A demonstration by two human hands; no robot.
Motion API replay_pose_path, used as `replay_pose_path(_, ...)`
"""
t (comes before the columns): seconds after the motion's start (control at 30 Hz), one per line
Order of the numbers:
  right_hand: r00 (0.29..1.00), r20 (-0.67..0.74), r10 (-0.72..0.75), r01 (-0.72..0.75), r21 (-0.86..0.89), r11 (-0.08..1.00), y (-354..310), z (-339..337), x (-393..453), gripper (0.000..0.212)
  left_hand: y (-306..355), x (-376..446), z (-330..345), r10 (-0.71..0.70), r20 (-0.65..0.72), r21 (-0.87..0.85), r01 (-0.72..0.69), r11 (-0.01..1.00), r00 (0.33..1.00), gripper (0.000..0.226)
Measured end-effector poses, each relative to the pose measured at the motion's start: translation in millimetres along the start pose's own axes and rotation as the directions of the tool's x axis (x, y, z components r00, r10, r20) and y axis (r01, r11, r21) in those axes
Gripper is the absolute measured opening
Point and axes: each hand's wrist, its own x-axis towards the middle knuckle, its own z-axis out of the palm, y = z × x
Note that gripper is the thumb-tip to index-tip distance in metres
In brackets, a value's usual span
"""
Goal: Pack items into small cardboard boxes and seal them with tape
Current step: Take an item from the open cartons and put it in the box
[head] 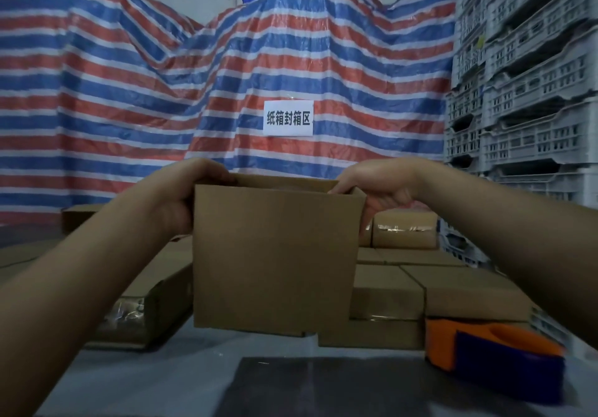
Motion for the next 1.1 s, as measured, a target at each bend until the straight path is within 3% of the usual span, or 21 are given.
replay_pose_path(0.17,0.991,-0.025,0.133,-0.132,0.030,0.991,44,-10,-16,0.034,-38,-2,37,-0.176,0.070,-0.049,0.179,0.983,0.982,0.014)
replay_pose_path(0.33,0.962,-0.111,0.251,-0.253,0.002,0.968,92,-7,-8,0.030,-89,17,63,-0.171,0.132,-0.142,0.189,0.972,0.976,0.018)
replay_pose_path(0.53,0.960,-0.166,0.226,-0.223,0.036,0.974,113,5,17,0.024,-111,45,59,-0.208,0.146,-0.197,0.234,0.952,0.967,0.028)
replay_pose_path(0.83,0.976,-0.112,0.188,-0.186,0.021,0.982,121,7,9,0.027,-120,43,54,-0.233,0.140,-0.137,0.252,0.958,0.962,0.019)
replay_pose_path(1.1,0.964,-0.147,0.223,-0.193,0.193,0.962,134,17,-17,0.028,-121,20,66,-0.218,0.157,-0.125,0.238,0.963,0.963,0.018)
